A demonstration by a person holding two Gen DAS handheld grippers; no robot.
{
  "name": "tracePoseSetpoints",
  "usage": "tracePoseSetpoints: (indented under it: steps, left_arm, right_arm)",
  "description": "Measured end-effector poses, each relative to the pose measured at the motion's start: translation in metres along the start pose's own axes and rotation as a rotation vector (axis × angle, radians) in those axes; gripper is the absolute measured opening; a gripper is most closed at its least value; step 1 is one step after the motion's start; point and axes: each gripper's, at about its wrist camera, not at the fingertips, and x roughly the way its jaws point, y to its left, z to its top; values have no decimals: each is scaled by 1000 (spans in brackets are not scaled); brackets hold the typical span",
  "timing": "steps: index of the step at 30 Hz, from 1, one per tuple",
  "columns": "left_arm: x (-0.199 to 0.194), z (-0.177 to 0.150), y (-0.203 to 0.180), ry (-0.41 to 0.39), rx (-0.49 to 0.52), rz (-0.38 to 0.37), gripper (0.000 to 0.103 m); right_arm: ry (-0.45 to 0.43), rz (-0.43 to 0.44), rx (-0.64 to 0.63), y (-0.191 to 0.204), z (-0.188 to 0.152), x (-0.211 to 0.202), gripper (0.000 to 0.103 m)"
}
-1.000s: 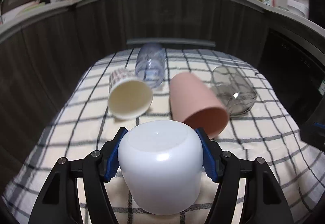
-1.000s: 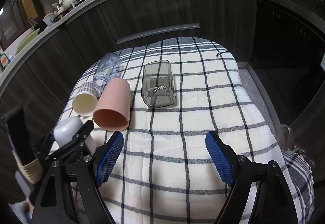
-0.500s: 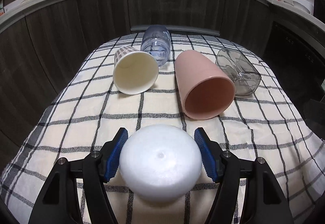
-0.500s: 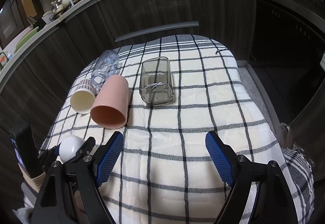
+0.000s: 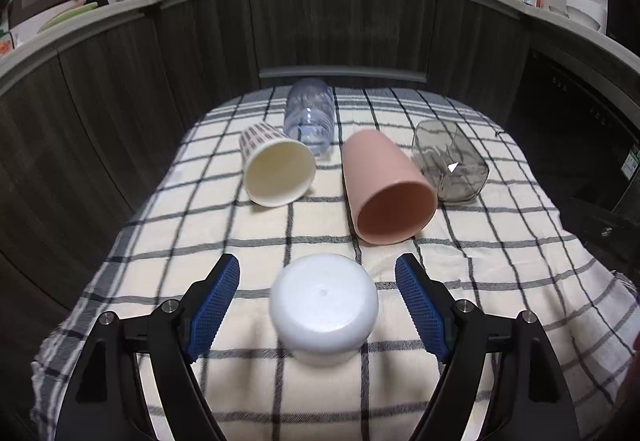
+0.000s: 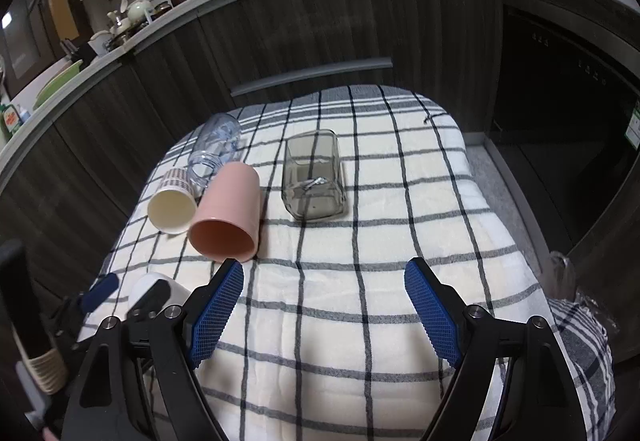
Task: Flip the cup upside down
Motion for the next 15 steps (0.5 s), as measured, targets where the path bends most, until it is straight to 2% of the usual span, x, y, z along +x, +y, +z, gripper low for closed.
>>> tracePoseSetpoints:
  steps: [4, 7, 11, 15]
  left_arm:
    - [-19, 3, 4, -9, -18, 10, 85]
    - [-27, 4, 8, 14, -38, 14, 86]
    - [-37, 1, 11, 39, -48, 22, 86]
    - [-49, -3, 14, 36, -65, 16, 87]
  right_arm:
    - [-13, 8, -12, 6, -1, -6, 83]
    - [-33, 6, -22, 11, -1, -13, 83]
    - [-97, -14, -54, 20, -2, -32, 83]
    - [-139, -25, -74, 26, -4, -45, 88]
